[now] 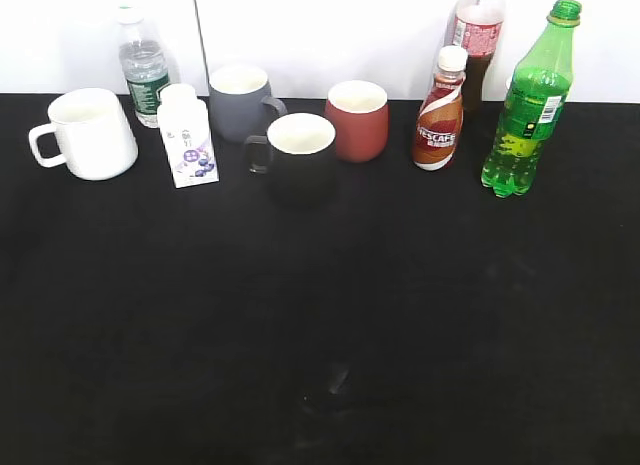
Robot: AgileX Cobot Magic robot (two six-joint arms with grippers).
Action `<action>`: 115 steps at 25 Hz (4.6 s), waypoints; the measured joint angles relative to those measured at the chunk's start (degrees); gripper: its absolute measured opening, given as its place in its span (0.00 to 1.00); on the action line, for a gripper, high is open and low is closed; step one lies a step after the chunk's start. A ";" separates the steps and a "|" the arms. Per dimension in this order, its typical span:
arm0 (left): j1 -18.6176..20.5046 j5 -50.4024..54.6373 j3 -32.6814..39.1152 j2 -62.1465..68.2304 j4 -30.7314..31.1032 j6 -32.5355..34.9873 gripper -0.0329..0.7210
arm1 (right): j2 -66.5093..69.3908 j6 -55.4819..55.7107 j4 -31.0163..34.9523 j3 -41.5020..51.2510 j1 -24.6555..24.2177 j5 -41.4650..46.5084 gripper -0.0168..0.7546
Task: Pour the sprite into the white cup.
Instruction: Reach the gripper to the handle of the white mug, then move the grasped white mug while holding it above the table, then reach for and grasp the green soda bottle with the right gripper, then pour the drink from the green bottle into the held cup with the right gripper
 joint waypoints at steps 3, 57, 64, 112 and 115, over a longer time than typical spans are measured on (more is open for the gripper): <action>0.00 -12.65 0.00 19.40 -2.58 0.00 0.70 | 0.00 0.00 0.00 0.00 0.00 0.00 0.75; -15.96 -20.62 2.15 18.84 3.71 -3.21 0.12 | 91.73 0.48 -0.93 6.59 4.85 -113.00 0.75; -15.96 -20.62 2.15 18.84 4.41 -3.21 0.12 | 117.23 0.59 2.18 -7.33 6.75 -123.45 0.87; -16.03 -21.51 2.15 24.37 10.82 1.99 0.12 | 111.81 -73.43 -1.33 -31.75 31.69 -94.75 0.56; -16.03 -21.75 2.15 24.37 11.87 2.14 0.12 | 111.86 -79.52 -0.42 -31.75 31.69 -95.24 0.55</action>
